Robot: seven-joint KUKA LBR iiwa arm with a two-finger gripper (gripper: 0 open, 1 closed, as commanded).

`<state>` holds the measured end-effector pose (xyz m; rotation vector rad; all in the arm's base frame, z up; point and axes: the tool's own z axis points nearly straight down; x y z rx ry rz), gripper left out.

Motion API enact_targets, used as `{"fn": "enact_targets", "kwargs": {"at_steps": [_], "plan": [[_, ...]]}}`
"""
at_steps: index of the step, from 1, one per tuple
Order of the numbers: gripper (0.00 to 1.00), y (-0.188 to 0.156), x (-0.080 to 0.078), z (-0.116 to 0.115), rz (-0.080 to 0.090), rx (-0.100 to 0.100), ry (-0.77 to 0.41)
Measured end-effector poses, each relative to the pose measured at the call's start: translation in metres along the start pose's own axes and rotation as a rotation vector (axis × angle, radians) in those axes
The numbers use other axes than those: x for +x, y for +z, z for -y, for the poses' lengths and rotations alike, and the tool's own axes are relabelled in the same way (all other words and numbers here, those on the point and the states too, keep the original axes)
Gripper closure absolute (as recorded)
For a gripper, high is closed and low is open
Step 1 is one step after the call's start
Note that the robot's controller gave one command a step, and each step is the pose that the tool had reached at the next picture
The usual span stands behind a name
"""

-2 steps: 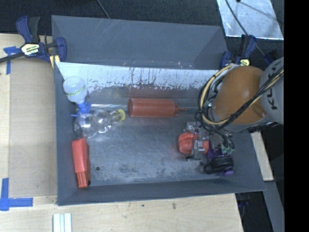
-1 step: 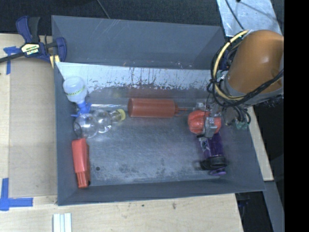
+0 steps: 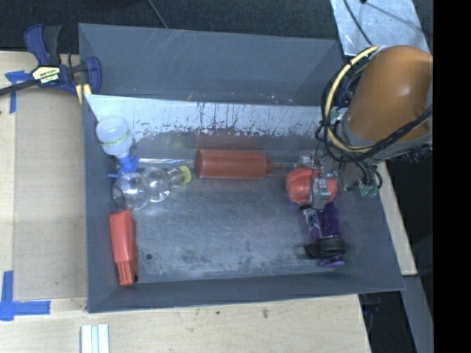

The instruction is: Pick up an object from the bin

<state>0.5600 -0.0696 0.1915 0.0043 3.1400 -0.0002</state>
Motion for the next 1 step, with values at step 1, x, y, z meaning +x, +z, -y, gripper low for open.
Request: {"fn": "enact_targets", "kwargs": {"at_steps": [1], "plan": [[1.00,-0.0423,0.0052,-0.0002,-0.006,-0.001,-0.010]]}}
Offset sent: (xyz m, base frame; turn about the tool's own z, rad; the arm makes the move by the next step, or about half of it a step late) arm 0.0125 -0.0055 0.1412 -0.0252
